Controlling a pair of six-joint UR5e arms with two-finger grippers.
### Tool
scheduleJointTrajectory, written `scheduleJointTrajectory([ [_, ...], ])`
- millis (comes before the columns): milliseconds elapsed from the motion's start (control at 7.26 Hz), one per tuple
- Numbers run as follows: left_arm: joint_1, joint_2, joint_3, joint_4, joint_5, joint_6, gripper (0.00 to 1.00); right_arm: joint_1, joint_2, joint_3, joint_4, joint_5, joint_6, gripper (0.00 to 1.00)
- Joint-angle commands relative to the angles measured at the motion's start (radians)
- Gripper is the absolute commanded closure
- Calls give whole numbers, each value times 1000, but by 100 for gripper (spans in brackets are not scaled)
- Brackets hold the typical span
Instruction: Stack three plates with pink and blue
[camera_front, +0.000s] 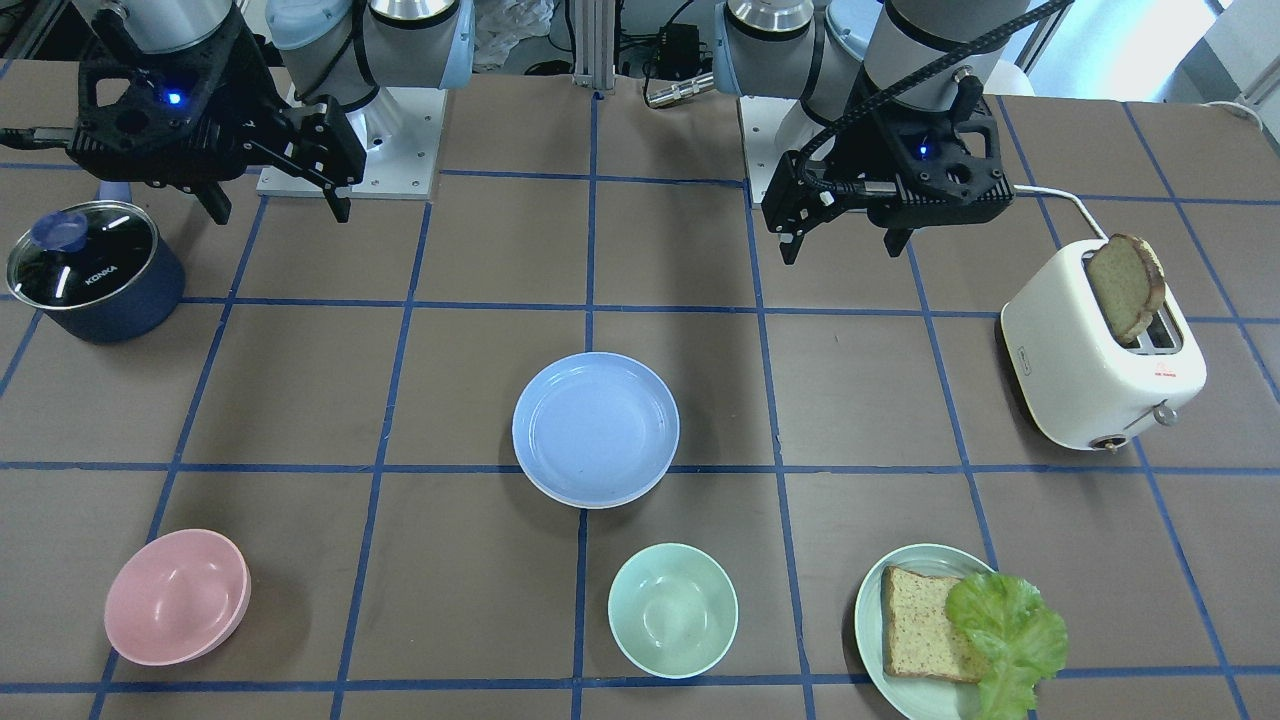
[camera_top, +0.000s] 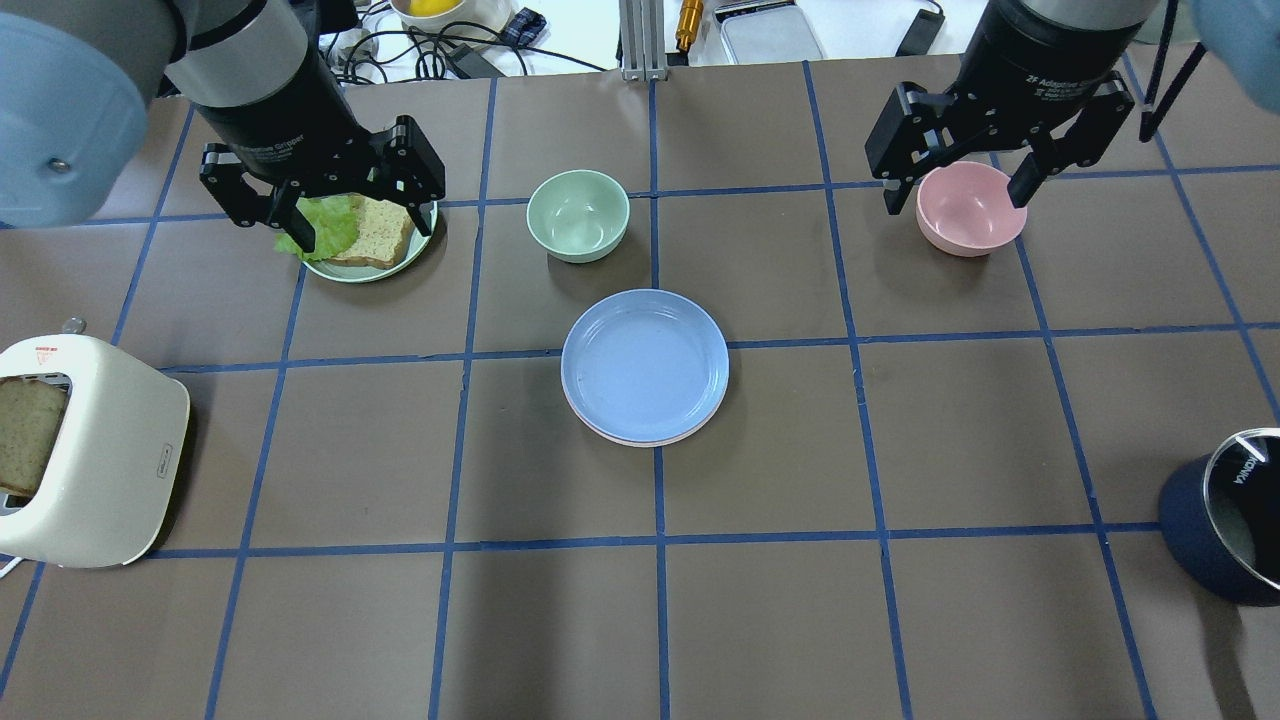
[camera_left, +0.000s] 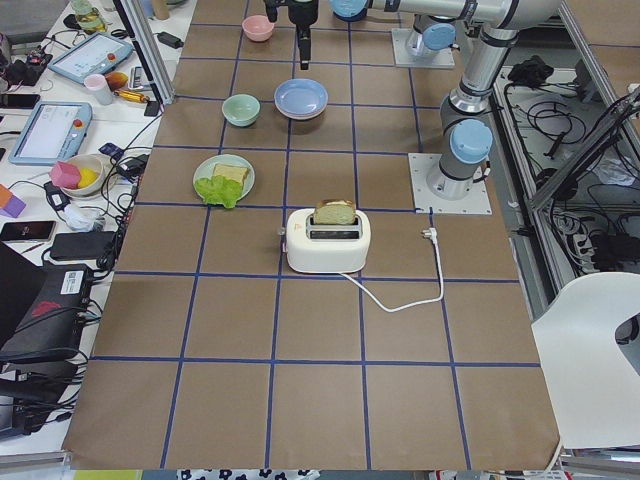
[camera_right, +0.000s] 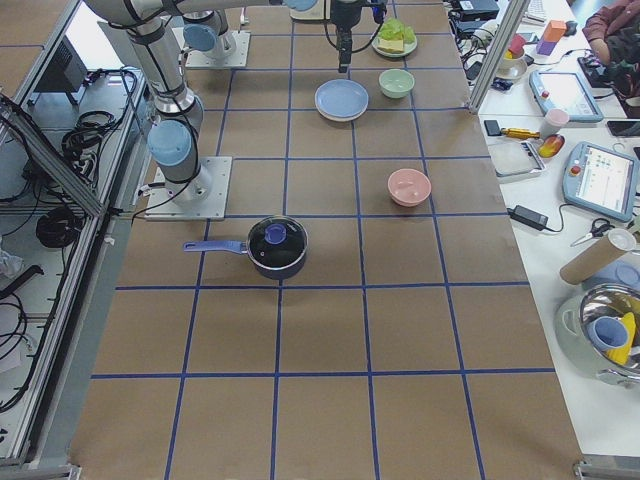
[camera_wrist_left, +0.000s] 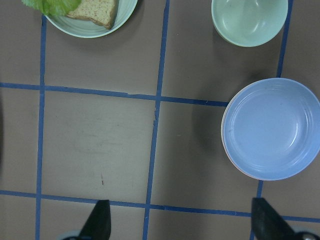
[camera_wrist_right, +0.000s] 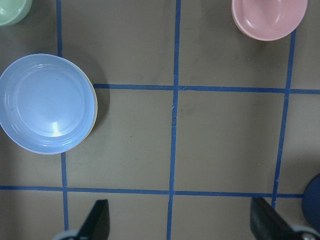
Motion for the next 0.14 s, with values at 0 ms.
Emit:
scheduleJointTrajectory([
  [0, 0, 0, 0, 0, 0, -1, 0, 1, 7, 2, -5, 4, -1, 0],
])
